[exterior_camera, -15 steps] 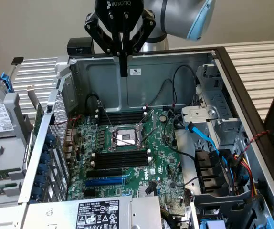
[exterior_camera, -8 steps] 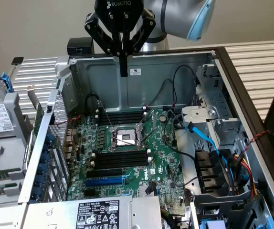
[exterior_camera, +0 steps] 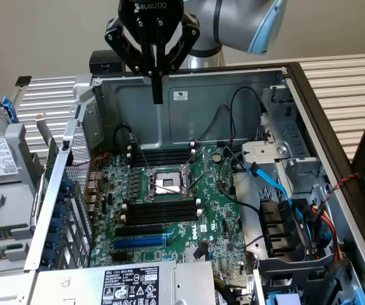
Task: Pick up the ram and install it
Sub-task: 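Reach for the ram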
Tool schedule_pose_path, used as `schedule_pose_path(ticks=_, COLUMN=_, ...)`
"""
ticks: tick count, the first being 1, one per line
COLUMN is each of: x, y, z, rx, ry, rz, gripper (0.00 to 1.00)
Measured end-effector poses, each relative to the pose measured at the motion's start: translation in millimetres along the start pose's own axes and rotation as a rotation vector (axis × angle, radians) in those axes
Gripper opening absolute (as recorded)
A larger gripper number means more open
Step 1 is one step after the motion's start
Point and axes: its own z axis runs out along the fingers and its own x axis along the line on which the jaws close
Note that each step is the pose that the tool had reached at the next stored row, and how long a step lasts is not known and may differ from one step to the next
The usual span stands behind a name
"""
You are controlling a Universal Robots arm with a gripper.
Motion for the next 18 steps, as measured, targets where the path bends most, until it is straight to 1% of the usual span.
schedule_pose_path(ticks=5, x=22.1, y=-4.1, z=-0.6, rx=0.0001, ry=0.0000, rz=0.000, gripper=0.10)
schedule_pose_path(ticks=18, x=80.6, y=-9.2, z=-1.7, rx=0.0000, ry=0.0000, rz=0.000, gripper=0.10)
